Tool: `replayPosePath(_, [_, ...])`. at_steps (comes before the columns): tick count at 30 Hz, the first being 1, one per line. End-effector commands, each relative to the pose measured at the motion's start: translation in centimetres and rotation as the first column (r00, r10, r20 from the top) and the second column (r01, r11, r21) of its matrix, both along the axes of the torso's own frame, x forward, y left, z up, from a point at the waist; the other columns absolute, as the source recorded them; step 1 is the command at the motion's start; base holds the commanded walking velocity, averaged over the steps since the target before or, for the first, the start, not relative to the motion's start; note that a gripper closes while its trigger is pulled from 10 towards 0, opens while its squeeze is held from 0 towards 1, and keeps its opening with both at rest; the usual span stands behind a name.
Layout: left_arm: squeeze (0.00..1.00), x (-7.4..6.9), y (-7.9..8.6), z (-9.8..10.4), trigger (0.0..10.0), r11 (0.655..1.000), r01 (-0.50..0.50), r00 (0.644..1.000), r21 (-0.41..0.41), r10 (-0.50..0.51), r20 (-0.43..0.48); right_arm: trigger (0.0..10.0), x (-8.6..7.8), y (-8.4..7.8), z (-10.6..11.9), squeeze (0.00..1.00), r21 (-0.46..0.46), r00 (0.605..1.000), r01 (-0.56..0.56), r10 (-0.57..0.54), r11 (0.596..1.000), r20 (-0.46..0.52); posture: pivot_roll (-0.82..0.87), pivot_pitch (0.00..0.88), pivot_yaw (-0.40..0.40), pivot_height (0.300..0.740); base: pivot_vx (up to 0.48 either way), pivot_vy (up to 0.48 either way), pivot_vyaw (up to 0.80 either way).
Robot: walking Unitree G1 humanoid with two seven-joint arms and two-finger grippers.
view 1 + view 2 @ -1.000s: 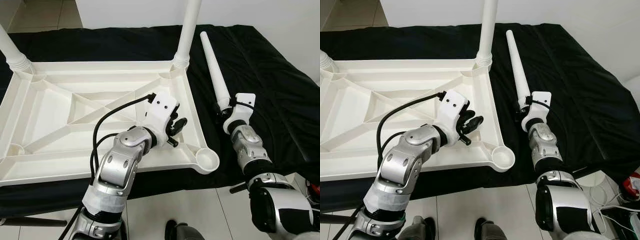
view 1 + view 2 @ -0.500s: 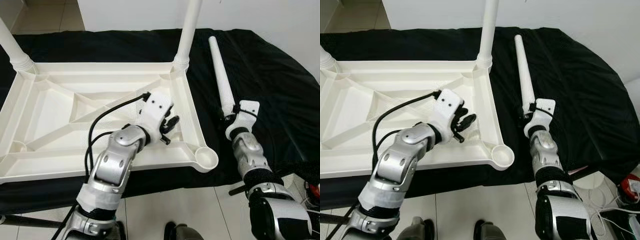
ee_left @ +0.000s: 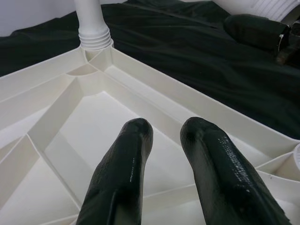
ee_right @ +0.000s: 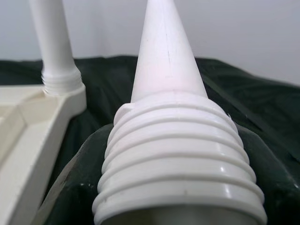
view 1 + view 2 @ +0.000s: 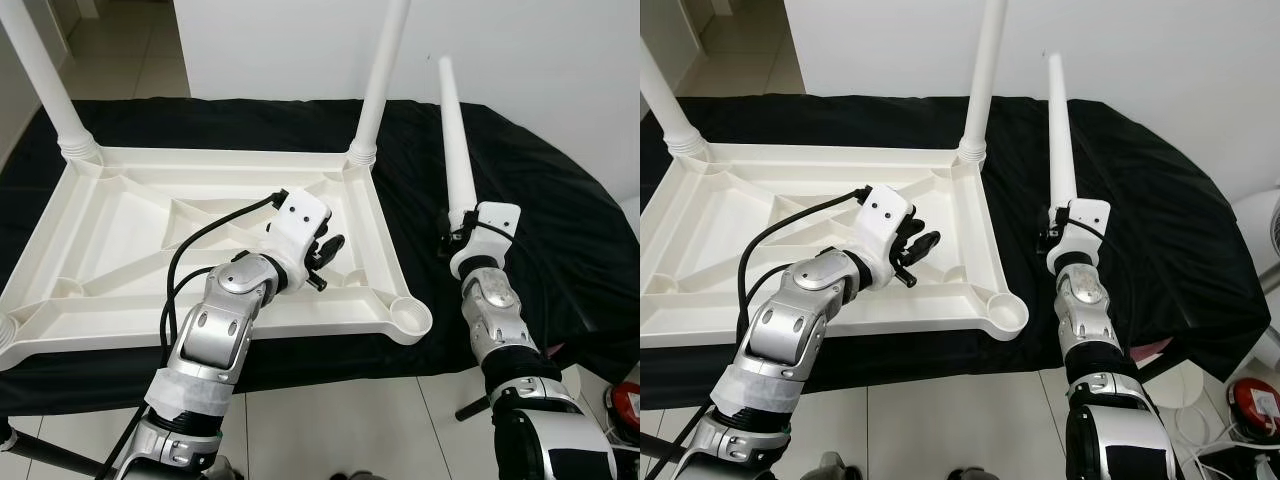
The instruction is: Building children table
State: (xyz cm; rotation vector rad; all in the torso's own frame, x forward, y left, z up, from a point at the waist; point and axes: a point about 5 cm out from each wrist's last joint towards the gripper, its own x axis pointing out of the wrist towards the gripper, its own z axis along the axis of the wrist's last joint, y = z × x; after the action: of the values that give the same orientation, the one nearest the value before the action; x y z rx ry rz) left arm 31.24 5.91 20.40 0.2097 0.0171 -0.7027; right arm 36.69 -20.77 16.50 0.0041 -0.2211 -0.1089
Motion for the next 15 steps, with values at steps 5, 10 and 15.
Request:
replayPosePath(5, [0.0, 0.9, 0.2, 0.6, 10.0, 0.994, -0.108, 0.992, -0.002, 0.108, 0.059, 10.0, 0.2, 0.8, 3.2, 0.0, -0.008, 0.985, -0.043, 0.044, 0.999, 0.168, 0.03, 0.0, -0.07, 0.74, 0.0, 0.0, 0.0])
replayPosePath(10, [0.0, 0.9, 0.3, 0.7, 10.0, 0.995, -0.098, 0.993, -0.006, 0.098, 0.064, 10.0, 0.2, 1.3, 4.4, 0.0, -0.017, 0.972, -0.078, 0.08, 0.997, 0.222, 0.03, 0.0, -0.069, 0.74, 0.0, 0.0, 0.0])
replayPosePath(15, [0.0, 1.2, 1.0, 1.5, 10.0, 0.995, -0.079, 0.995, -0.061, 0.083, 0.061, 10.0, -0.3, 3.8, 8.7, 0.0, -0.087, 0.887, -0.194, 0.213, 0.977, 0.41, 0.03, 0.0, -0.07, 0.74, 0.0, 0.0, 0.0])
